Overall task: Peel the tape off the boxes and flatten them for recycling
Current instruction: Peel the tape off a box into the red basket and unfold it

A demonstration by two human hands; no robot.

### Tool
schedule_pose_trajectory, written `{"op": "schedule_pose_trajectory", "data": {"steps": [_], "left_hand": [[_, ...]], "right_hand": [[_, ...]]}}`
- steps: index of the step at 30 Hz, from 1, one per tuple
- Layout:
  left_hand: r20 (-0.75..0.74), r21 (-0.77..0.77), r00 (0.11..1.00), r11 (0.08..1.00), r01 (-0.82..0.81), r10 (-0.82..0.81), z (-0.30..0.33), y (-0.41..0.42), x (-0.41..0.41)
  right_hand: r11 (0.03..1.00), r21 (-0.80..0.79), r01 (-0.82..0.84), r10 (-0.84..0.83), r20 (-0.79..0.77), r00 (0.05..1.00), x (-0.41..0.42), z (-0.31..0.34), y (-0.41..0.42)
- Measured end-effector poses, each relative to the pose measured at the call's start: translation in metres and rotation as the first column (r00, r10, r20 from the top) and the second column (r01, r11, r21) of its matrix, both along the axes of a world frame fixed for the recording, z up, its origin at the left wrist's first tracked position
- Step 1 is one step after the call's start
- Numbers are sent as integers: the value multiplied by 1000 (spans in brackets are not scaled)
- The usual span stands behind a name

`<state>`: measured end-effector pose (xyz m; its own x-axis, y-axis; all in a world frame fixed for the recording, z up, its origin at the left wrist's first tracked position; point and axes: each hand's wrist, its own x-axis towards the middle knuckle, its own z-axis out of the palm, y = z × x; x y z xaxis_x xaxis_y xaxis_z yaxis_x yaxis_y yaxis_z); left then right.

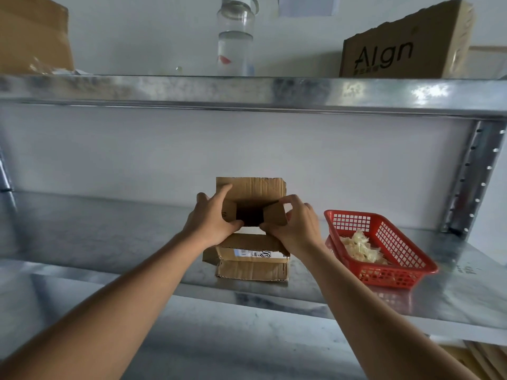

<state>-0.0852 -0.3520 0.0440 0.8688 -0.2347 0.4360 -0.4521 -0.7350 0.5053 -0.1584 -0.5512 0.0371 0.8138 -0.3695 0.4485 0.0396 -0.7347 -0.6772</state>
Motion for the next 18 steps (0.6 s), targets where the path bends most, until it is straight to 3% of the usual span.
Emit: {"op": "schedule_pose_trajectory", "data": {"steps": [10, 15, 18], "left_hand": [[110, -213, 993, 975, 67, -44, 0, -5, -10], [110, -430, 993, 903, 14, 37, 2, -3, -8], [35, -535, 995, 842, -63, 96, 2, 4, -3]], "right_hand": [[996, -85, 39, -40, -5, 999, -4, 3, 5], [990, 71, -118, 107, 148, 983, -12, 1, 4], [924, 260, -281, 213, 261, 942, -18, 0, 3]]}}
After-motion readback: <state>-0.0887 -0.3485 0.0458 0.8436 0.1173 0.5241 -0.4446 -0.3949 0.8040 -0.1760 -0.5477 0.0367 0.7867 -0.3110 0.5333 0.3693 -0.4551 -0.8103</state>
